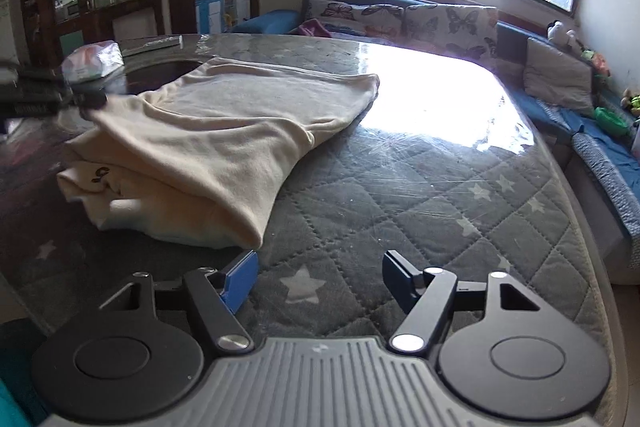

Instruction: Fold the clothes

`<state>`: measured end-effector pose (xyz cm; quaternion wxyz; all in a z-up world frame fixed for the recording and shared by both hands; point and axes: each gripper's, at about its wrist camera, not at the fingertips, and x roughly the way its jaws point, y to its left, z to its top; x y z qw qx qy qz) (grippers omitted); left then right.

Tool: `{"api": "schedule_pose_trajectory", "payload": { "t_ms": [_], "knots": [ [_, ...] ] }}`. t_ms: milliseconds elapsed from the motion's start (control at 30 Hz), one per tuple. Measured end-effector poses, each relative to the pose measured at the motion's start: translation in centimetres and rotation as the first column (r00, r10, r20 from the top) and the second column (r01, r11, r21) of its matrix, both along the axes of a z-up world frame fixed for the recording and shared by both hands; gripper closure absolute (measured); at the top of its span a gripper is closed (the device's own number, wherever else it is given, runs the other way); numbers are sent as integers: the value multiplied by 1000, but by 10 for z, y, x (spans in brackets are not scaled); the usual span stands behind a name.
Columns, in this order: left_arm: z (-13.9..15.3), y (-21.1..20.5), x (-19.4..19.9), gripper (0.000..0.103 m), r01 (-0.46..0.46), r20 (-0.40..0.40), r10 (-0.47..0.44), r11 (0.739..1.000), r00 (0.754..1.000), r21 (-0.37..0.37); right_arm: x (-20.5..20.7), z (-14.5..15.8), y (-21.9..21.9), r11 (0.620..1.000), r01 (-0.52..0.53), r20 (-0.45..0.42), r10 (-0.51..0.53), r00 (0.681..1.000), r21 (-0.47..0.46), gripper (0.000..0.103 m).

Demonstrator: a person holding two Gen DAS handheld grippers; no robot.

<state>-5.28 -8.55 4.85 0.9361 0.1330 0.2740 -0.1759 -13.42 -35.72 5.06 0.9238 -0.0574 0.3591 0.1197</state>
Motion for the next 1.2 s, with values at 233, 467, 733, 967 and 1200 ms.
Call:
{"api": "schedule_pose_trajectory", "payload": {
  "t_ms": [233, 467, 733, 967, 1200],
  "knots": [
    [6, -6, 2, 95, 23, 0, -24, 998, 1000, -66, 29, 26, 14, 996, -66, 71, 62, 996, 65, 60],
    [-13, -34, 23, 94, 87, -53, -91, 993, 994, -75, 78, 16, 45, 987, -137, 78, 131, 988, 82, 77],
    [-29, -21, 28, 90, 60, -80, -66, 995, 995, -75, 79, -2, 43, 991, -125, 65, 122, 990, 45, 78],
    [-23, -15, 2, 75, 89, -45, -91, 995, 995, -41, 60, -8, 47, 987, -158, 60, 158, 986, -1, 75],
    [-17, -10, -27, 66, 132, -18, -132, 991, 991, 26, 41, 7, 59, 972, -231, 103, 235, 967, -51, 73]
  ]
}}
